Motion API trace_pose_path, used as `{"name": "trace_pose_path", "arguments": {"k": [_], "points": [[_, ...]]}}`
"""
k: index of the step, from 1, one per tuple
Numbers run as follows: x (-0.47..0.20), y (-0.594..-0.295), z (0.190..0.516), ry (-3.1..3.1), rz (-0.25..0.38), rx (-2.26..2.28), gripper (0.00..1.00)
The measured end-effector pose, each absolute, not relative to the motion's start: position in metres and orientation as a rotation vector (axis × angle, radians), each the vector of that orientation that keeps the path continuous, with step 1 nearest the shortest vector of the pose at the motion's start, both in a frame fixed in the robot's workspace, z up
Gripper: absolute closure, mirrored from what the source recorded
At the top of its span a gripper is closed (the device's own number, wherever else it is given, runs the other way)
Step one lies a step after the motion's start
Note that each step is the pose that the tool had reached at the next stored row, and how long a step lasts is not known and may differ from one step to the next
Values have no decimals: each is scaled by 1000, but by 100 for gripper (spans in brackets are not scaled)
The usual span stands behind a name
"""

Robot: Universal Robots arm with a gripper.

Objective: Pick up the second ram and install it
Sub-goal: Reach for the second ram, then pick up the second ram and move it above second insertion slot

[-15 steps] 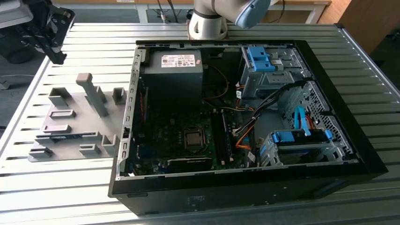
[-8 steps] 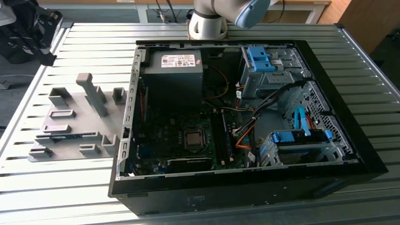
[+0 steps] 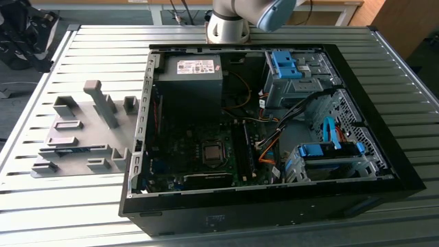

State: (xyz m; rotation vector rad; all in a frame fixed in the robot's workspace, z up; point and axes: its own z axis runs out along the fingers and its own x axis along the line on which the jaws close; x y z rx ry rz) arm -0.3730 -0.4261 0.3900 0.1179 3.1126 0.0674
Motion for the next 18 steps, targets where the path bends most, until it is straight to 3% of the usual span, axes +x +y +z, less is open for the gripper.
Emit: {"name": "trace_pose_path", "arguments": {"k": [18], "points": [[-387, -426, 390, 3113, 68, 118, 89]]}}
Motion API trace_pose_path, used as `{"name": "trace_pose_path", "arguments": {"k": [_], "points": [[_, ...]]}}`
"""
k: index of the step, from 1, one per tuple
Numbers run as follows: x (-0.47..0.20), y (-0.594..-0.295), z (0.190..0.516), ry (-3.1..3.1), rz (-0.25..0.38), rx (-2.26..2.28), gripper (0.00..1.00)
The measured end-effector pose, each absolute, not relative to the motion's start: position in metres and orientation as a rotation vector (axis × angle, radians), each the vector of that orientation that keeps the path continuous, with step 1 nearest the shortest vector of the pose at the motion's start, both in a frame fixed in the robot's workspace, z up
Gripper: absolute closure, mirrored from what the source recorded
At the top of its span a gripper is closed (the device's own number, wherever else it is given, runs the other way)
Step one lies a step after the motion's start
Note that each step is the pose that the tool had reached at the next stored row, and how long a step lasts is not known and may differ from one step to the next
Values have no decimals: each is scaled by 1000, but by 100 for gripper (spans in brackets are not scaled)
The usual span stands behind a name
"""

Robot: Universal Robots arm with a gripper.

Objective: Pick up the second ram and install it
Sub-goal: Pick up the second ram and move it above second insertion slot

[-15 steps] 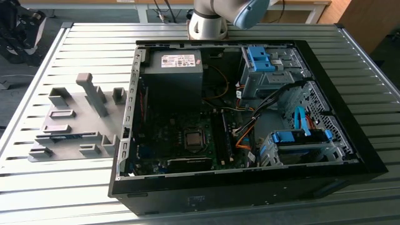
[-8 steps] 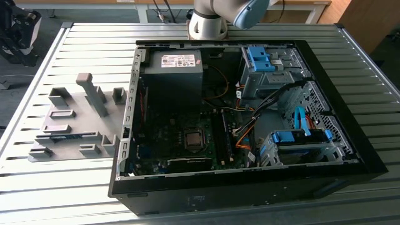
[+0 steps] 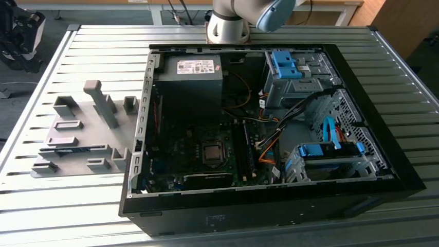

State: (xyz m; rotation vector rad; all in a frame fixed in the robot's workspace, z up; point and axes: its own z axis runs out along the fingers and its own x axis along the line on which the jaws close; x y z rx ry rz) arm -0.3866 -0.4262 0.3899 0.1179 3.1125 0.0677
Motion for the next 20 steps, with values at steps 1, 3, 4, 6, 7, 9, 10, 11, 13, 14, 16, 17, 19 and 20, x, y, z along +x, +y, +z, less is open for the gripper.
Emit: {"name": "trace_pose_path", "arguments": {"k": [1, 3, 4, 6, 7, 9, 10, 11, 13, 14, 16, 17, 19, 20], "points": [[-387, -426, 390, 3113, 68, 118, 89], [-387, -427, 390, 3113, 68, 106, 89], [-387, -427, 390, 3114, 68, 84, 89], [-387, -427, 389, 3116, 69, 29, 89], [-387, -427, 389, 3116, 69, 1, 89], [-387, -427, 389, 3117, 70, -57, 89], [-387, -427, 388, 3116, 70, -84, 89], [-387, -427, 388, 3116, 70, -113, 89], [-387, -427, 388, 3114, 70, -169, 89], [-387, -427, 387, 3113, 70, -197, 89], [-387, -427, 387, 3110, 68, -253, 89], [-387, -427, 386, 3108, 67, -281, 89], [-387, -427, 386, 3104, 62, -331, 89], [-387, -427, 386, 3103, 56, -351, 89]]}}
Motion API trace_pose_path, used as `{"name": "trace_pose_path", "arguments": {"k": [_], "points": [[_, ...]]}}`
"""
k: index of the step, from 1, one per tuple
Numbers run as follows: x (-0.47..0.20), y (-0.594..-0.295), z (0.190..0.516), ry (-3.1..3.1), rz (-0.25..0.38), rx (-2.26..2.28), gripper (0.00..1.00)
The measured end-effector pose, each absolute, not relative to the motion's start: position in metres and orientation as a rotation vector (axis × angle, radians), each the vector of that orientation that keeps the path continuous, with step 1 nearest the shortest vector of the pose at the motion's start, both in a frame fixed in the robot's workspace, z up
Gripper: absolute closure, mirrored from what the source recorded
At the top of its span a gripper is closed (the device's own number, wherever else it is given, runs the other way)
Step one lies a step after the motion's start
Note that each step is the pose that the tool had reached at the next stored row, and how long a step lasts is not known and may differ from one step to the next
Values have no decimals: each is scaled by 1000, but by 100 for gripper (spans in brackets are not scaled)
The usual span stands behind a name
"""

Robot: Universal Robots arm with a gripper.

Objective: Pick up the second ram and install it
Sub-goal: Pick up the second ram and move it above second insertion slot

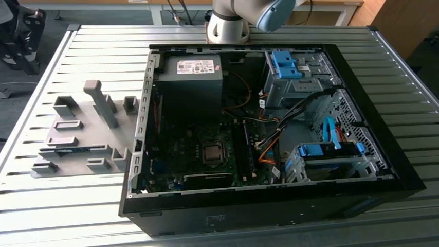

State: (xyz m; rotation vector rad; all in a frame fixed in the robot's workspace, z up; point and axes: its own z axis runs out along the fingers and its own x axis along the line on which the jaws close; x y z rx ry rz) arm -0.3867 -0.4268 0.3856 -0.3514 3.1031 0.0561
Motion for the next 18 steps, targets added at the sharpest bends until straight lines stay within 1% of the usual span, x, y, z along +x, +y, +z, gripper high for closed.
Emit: {"name": "trace_pose_path", "arguments": {"k": [5, 18], "points": [[-387, -427, 384, 3095, 29, -449, 89], [-387, -427, 376, 3029, 31, -786, 89]]}}
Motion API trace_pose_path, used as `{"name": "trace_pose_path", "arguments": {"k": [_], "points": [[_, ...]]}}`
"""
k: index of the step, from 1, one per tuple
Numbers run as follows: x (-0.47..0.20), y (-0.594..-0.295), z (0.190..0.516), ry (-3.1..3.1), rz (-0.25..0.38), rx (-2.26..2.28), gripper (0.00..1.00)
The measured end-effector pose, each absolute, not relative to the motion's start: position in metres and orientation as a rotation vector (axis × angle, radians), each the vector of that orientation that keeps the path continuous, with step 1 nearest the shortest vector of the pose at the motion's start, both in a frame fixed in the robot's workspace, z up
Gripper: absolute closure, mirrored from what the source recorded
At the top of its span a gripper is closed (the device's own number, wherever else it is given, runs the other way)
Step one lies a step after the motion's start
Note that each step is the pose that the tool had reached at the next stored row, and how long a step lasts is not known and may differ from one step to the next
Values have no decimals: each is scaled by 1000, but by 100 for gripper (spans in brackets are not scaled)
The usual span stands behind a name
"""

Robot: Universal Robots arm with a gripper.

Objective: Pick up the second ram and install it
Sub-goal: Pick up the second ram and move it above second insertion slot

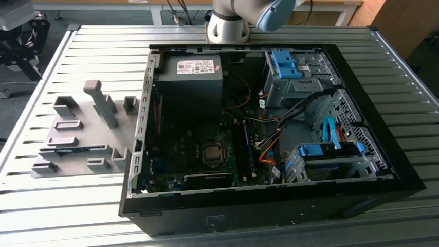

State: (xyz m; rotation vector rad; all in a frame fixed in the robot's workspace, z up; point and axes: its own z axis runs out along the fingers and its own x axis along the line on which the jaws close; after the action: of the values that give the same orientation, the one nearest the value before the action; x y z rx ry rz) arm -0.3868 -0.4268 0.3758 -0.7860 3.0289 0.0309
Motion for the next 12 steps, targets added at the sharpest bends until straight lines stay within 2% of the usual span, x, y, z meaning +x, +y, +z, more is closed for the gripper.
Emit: {"name": "trace_pose_path", "arguments": {"k": [12], "points": [[-387, -427, 368, 2928, 32, -1111, 89]]}}
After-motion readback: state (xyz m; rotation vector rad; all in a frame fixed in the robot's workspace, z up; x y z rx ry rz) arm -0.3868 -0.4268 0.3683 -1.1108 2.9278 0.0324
